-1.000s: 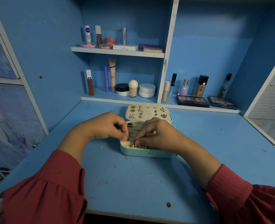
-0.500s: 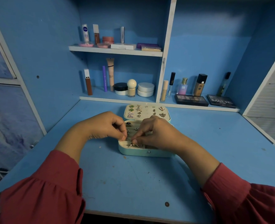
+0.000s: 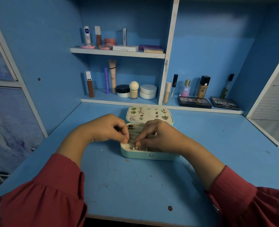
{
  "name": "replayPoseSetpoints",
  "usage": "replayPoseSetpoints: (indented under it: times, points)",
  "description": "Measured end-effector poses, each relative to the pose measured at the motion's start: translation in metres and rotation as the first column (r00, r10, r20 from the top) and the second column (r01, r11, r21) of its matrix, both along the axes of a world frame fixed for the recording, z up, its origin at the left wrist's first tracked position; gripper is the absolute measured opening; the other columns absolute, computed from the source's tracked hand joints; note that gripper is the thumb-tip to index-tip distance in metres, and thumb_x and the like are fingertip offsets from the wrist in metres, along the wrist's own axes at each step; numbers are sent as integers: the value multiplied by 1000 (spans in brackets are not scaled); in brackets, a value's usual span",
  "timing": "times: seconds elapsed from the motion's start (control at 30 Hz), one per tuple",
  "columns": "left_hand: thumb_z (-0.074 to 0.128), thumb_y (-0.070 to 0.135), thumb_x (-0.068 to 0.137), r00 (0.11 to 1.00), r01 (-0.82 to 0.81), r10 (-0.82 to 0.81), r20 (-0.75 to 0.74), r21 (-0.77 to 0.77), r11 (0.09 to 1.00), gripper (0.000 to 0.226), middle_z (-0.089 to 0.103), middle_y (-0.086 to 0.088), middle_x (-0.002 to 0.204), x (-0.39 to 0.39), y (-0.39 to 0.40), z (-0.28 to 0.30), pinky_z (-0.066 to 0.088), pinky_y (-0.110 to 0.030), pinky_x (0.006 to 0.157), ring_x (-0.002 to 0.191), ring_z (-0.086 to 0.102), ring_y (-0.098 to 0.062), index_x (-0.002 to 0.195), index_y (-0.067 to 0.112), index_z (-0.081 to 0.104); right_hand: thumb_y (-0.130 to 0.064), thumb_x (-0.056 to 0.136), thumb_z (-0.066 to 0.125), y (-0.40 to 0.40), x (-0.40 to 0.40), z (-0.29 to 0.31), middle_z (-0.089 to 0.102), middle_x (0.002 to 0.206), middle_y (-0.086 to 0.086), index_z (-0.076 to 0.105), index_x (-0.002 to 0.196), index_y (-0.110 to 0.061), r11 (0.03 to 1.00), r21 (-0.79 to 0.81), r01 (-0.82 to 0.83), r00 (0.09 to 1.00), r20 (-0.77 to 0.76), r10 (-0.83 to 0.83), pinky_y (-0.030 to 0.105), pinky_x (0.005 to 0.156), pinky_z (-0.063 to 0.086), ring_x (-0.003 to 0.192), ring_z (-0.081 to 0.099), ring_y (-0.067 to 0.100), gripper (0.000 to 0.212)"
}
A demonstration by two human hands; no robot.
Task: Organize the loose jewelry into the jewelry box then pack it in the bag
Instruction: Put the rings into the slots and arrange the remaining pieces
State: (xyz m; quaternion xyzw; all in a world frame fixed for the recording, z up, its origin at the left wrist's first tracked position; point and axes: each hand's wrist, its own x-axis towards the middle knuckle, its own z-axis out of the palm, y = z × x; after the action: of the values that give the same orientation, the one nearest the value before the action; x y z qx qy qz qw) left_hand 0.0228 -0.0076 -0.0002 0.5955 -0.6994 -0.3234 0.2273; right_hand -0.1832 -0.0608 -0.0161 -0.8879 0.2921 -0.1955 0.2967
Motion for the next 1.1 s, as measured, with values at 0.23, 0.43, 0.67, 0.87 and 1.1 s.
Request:
replayPoseSetpoints:
  times: [0.23, 0.43, 0.67, 0.87, 1.1]
  points:
    - [83, 24, 66, 999, -13, 8, -43, -112, 994, 16, 62, 3, 90, -3, 1, 2, 38, -11, 70, 80, 51, -1, 75, 35, 75, -27, 81, 74, -9, -5, 3, 60, 90, -12, 75, 88, -28, 967, -36, 252, 967, 33, -251, 25, 80, 49, 84, 56, 3, 7]
    - [86, 24, 63, 998, 61, -63, -13, -101, 993, 19, 57, 8, 89, -14, 0, -4, 41, -16, 85, 91, 52, -4, 73, 37, 76, -33, 76, 78, -7, 1, -4, 58, 84, -11, 77, 82, -31, 971, -69, 228, 974, 27, -226, 35, 84, 49, 86, 56, 8, 7]
    - [85, 20, 65, 997, 75, -75, 8, -92, 993, 17, 56, 6, 87, -16, -2, -4, 43, -13, 80, 86, 53, -1, 69, 35, 76, -36, 78, 75, -7, 3, -5, 57, 85, -11, 78, 86, -33, 967, -124, 223, 974, -12, -226, 39, 85, 48, 92, 55, 14, 9]
    - [73, 26, 81, 997, -58, 69, 34, -260, 964, 23, 54, 7, 98, -6, -8, -6, 32, -13, 82, 98, 45, -2, 90, 46, 67, -31, 89, 64, -16, -1, -5, 59, 95, -9, 74, 99, -33, 943, -145, 299, 954, 24, -299, 39, 89, 48, 96, 54, 13, 15]
    - [70, 35, 82, 977, -50, 97, 191, -235, 971, 18, 50, 9, 99, -12, -15, -16, 31, -25, 95, 107, 38, -12, 100, 40, 69, -39, 87, 59, -8, -1, -3, 47, 91, -14, 71, 103, -45, 904, -358, 235, 948, -123, -295, 30, 85, 33, 101, 45, 14, 21]
